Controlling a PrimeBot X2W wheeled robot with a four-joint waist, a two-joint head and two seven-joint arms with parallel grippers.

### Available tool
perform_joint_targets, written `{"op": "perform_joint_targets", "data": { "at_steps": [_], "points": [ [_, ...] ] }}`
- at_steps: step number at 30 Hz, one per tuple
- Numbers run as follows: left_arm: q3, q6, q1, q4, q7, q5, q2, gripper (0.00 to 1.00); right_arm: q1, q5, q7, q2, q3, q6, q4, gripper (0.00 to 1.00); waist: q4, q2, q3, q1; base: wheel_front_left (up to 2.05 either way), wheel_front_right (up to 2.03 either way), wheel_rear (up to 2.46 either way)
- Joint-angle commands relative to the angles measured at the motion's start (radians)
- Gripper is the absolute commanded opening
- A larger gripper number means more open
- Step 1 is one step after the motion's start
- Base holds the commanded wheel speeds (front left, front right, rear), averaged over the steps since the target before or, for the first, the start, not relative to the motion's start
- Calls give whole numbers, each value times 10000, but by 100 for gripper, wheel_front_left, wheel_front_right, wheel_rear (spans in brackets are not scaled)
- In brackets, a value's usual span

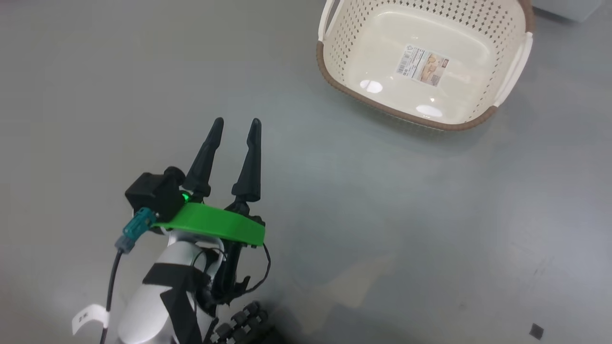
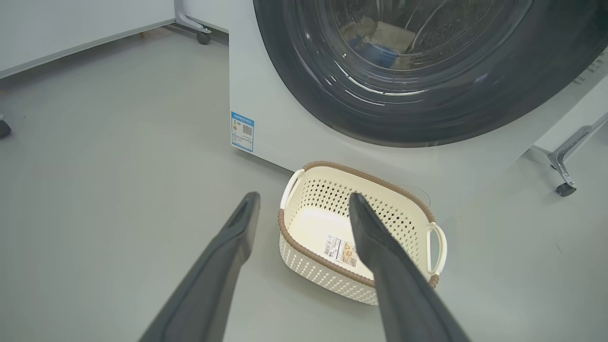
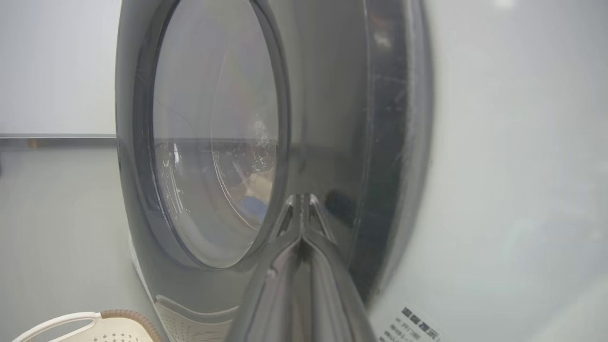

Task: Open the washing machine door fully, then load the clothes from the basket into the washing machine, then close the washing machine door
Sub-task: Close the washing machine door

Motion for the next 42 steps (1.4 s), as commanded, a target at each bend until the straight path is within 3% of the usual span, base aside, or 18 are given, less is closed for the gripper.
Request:
{"op": "perform_joint_targets", "data": {
  "at_steps": [1,7,13,26,42],
  "points": [
    [440,-33,132,-213,-69,123,260,100,315,214,18,307,49,-40,-407,0,-170,0,-296,0,0,0,0],
    [686,-33,281,30,-69,530,260,100,1860,1156,18,394,284,-40,-1335,0,-641,0,-1190,0,0,0,0],
    [1017,-33,706,348,-69,1093,264,100,4193,2015,18,919,-559,-40,-2554,0,-1169,0,-2596,0,0,0,0],
    [1343,-33,1776,661,-69,937,713,100,8207,2257,18,2383,-2382,-40,-4101,0,-2315,0,-4765,0,0,0,0],
    [1658,-33,2824,1014,-69,846,1067,100,10745,2298,18,3296,-3755,-40,-4623,0,-3478,0,-6066,0,0,0,0]
  ]
}}
